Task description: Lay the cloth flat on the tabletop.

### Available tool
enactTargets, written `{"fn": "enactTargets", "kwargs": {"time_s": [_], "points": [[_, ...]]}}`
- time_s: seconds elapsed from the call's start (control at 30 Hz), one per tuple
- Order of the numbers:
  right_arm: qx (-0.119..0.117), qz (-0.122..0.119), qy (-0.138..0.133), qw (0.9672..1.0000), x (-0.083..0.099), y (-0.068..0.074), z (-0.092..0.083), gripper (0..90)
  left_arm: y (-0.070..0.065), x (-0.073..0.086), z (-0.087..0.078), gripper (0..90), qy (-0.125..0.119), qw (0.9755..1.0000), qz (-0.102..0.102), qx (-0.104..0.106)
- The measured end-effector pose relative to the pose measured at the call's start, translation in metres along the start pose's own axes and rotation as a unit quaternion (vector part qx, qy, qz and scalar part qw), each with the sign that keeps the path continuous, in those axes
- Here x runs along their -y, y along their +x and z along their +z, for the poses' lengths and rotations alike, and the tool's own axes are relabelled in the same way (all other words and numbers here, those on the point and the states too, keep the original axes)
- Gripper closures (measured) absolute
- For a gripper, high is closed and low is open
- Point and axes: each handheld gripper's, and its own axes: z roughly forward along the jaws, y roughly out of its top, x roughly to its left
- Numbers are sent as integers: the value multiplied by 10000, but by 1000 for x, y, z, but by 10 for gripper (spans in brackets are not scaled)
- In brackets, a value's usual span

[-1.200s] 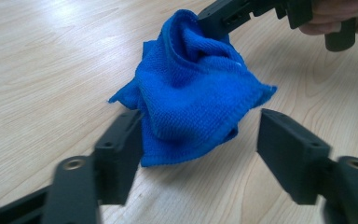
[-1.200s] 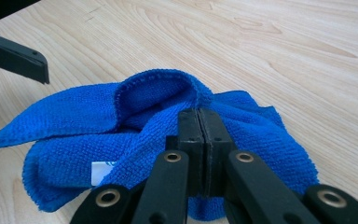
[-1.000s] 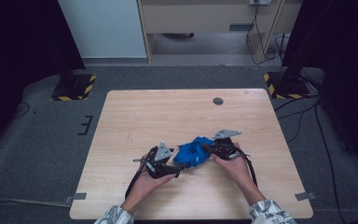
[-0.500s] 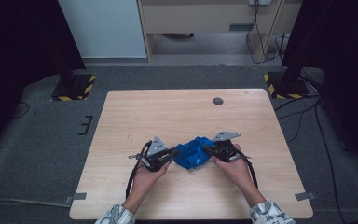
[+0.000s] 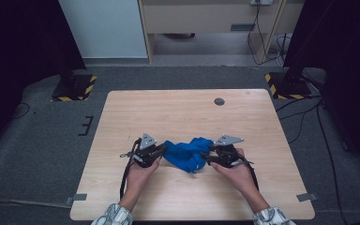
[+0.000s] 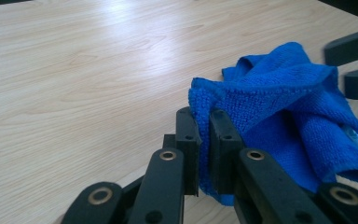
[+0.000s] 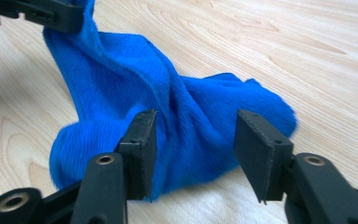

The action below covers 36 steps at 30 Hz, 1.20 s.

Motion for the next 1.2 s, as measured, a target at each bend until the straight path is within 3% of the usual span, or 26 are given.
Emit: {"fn": "enactTargets", "kwargs": {"time_s": [0.1, 0.2, 0.37, 0.4, 0.57, 0.6, 0.63, 0.67, 0.77, 0.9, 1.2], "points": [[-2, -38, -24, 10000, 4, 3, -7, 479, 7, 1, -3, 831, -32, 9998, -165, -110], [-112, -53, 59, 9999, 12, 7, -8, 549, 13, 4, -1, 825, 46, 9996, -230, -147], [-419, -47, 213, 9989, 19, 16, 2, 581, 16, 6, 1, 827, 81, 9994, -299, -125], [-528, 83, 147, 9985, 19, 19, 7, 558, 16, 8, 2, 830, 116, 9993, -341, -118], [-643, 44, 193, 9977, 19, 25, 13, 559, 16, 8, 3, 833, 102, 9994, -310, -110], [-681, -52, 236, 9974, 20, 25, 16, 666, 15, 7, 3, 834, 133, 9995, -243, -122], [-681, -52, 236, 9974, 20, 25, 16, 666, 15, 7, 3, 834, 133, 9995, -243, -122], [-747, -142, 194, 9969, 19, 26, 16, 824, 14, 7, 3, 834, 142, 9996, -214, -128], [-773, -191, 146, 9967, 17, 27, 13, 869, 12, 5, 0, 836, 106, 9997, -189, -91], [-656, -256, -2, 9975, 6, 22, -6, 880, 3, -4, -13, 836, -129, 9999, -91, 10], [-402, -152, -317, 9986, -14, 2, -42, 884, 0, -23, -32, 846, -493, 9986, -165, 108]]}}
